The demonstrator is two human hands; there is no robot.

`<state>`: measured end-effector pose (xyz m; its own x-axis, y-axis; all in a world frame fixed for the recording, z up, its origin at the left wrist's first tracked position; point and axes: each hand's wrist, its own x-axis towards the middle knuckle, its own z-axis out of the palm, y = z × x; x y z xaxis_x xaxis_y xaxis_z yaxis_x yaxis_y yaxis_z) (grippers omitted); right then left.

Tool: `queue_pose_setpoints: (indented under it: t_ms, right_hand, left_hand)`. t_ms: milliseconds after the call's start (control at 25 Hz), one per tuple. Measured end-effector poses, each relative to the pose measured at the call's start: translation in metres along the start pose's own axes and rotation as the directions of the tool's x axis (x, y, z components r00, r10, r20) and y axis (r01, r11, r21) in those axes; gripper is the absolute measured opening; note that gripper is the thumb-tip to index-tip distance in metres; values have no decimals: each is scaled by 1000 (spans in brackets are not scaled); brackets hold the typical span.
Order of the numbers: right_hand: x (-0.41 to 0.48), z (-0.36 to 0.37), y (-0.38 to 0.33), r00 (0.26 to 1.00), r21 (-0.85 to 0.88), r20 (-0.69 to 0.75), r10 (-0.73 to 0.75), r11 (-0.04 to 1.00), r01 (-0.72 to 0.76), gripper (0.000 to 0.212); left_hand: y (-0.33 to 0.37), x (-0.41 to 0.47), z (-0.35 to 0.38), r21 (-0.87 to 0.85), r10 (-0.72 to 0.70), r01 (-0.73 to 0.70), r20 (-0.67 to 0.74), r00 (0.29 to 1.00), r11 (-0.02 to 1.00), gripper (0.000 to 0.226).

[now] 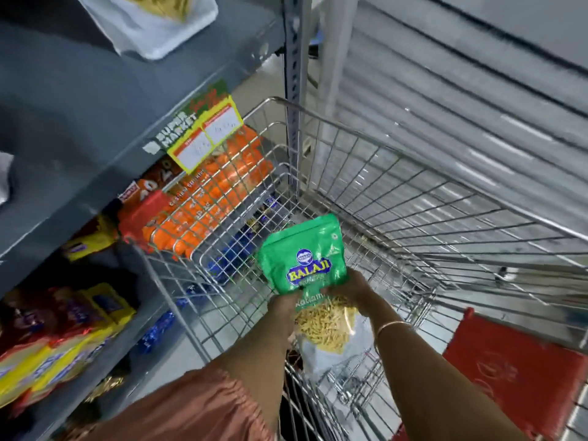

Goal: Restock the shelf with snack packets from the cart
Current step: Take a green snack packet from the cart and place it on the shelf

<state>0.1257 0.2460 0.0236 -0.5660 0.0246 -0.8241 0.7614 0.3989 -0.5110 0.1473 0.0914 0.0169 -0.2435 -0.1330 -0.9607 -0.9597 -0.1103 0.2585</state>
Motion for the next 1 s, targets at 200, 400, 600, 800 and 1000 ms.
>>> queue_pose_setpoints:
  t_ms: [200, 400, 600, 800, 1000]
  right_hand:
    - [-49, -17, -47, 964, 22, -179, -195, 979, 203, 43]
    - [-152, -17, -133, 839, 141, -369, -399, 869, 475, 39]
    - [-269, 22, -206, 660, 63, -363, -657, 690, 721, 41]
    - [-364, 105, -250, 520, 58, -224, -824, 522, 851, 27]
    - [-410, 218, -270, 354, 38, -67, -933, 352, 935, 33]
  left_hand:
    - [47, -60, -11, -33, 262, -261, 35, 964, 965, 40]
    - [109, -165, -59, -132, 680, -670, 64, 730, 731, 37]
    - [112, -291, -146, -86, 831, -838, -113, 545, 538, 41]
    - [68, -373, -251, -54, 879, -951, -370, 301, 303, 32]
    - [2, -415, -365, -16, 802, -978, -570, 180, 209, 29]
